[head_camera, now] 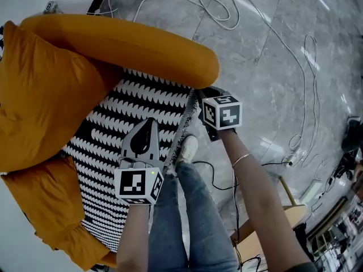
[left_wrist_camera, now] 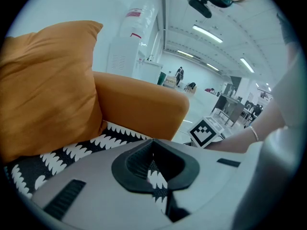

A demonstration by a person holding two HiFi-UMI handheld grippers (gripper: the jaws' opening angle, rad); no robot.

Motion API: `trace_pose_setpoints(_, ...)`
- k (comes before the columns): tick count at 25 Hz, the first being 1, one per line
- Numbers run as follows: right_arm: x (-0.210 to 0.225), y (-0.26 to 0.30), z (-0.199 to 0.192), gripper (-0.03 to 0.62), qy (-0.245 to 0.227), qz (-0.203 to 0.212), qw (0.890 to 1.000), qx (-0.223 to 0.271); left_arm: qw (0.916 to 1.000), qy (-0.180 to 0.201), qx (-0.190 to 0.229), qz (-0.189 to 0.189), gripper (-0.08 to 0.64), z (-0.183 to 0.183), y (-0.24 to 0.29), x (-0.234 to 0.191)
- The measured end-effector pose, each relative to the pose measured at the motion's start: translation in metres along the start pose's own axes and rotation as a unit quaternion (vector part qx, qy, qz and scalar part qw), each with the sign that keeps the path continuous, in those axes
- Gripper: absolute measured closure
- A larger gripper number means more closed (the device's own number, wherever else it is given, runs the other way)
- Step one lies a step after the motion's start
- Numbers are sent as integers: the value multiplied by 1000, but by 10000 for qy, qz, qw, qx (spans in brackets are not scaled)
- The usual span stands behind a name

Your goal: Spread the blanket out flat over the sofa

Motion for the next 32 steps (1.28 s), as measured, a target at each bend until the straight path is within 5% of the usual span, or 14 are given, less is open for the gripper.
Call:
trace_pose_setpoints(10,11,-8,-2,568,195,25,9998,8,10000,-27,28,14,542,3,-5,8)
trace_pose_setpoints(21,34,-55,14,568,96,-1099,9922,579,9995,23,228,-223,541,5,-13,10)
trace_pose_setpoints(32,-53,-140,56,575,-188,-824,9820,1687,9969,285,517,-512,543,36,-60,10)
Point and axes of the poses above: the fingertips, and each gripper's own axes: y forward along the fingers, x to its right, z out of its top, the point moved 1 cm from there along -y, backward along the fingers, and after that the axes turned 8 degrees about z, right-handed, at the moved point
